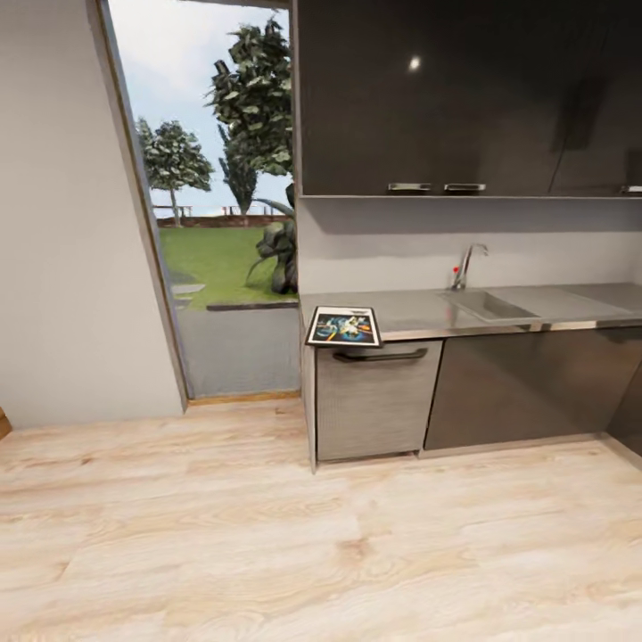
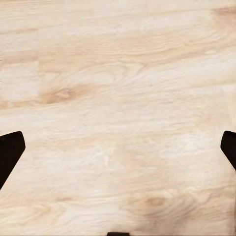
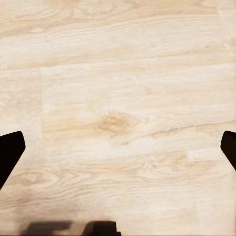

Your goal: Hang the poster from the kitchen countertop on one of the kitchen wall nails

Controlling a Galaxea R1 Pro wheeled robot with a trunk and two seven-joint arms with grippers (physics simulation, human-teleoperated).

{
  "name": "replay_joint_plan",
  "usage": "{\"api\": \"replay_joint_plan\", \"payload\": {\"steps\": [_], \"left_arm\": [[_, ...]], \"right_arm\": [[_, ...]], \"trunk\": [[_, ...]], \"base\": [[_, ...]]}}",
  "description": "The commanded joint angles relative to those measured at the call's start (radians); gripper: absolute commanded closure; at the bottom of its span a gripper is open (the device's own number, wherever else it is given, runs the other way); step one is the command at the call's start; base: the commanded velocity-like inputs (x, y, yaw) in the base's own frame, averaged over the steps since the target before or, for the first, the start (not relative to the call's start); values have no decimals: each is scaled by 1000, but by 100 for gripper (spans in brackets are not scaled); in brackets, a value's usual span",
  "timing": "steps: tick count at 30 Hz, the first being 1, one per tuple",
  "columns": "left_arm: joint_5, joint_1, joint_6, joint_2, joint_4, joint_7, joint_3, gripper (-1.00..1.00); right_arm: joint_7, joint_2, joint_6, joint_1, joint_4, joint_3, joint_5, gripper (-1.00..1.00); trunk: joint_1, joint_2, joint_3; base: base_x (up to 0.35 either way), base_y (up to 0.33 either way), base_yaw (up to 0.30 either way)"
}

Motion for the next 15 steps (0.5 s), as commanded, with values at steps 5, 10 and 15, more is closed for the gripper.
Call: {"api": "replay_joint_plan", "payload": {"steps": [5,10,15], "left_arm": [[0,0,-3,0,-1,0,0,-100],[0,0,-3,0,-1,0,0,-100],[0,0,-3,0,-1,0,0,-100]], "right_arm": [[0,0,-3,-1,1,1,1,-100],[0,0,-3,-1,1,1,1,-100],[0,-2,-3,-1,1,0,1,-100]], "trunk": [[0,0,-1],[0,0,-1],[0,0,-1]], "base": [[79,-82,283],[61,-39,149],[207,-106,35]]}}
